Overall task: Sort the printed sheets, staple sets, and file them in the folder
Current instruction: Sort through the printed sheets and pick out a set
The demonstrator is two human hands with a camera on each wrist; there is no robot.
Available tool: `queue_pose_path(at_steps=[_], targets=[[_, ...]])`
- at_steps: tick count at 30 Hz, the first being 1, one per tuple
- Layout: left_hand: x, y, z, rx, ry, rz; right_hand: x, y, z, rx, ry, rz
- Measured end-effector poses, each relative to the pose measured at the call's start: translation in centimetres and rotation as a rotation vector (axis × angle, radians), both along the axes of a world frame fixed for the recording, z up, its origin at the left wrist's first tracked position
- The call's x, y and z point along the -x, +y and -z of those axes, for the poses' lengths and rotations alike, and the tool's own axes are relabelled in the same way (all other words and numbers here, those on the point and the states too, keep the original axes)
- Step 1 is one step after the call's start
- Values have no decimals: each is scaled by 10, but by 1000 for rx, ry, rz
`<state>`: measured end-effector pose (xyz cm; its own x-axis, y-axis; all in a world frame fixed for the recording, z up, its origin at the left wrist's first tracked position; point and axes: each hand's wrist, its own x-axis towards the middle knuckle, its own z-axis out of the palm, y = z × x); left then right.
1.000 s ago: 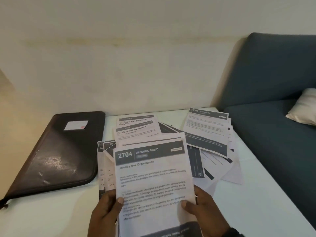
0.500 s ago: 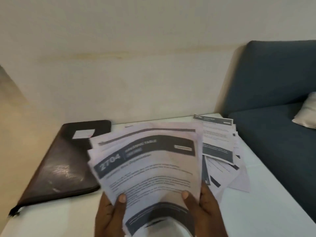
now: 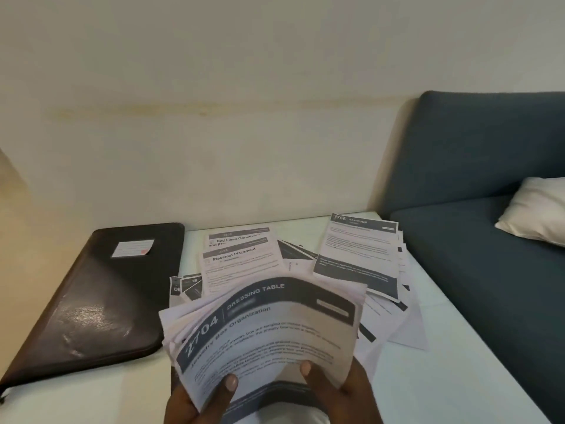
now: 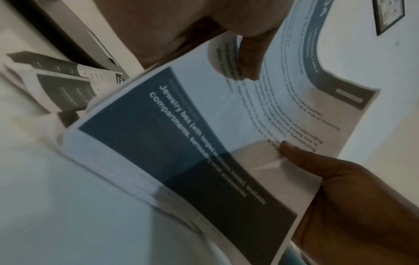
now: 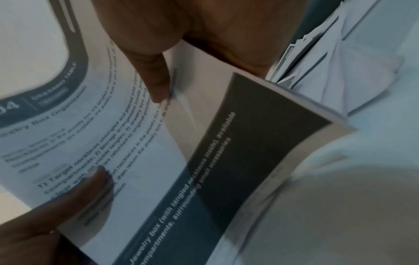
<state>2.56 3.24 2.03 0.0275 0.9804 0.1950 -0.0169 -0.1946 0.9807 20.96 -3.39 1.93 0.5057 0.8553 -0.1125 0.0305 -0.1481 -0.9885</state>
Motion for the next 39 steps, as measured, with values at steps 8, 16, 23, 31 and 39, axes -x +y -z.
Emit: queue_pose_path(at_steps=[8, 16, 23, 31, 39], targets=[[7, 20, 19, 57, 142, 39, -6, 0, -1, 54, -31, -86], [16, 22, 52, -141, 656, 121, -18, 6, 25, 178, -159, 56], [-1, 5, 10, 74, 423, 132, -20, 6, 26, 237, -181, 22], [17, 17, 2, 370, 140, 274, -30, -3, 2, 331, -308, -154], [30, 21, 4, 454, -55, 237, -82, 49, -27, 373, -631, -139]])
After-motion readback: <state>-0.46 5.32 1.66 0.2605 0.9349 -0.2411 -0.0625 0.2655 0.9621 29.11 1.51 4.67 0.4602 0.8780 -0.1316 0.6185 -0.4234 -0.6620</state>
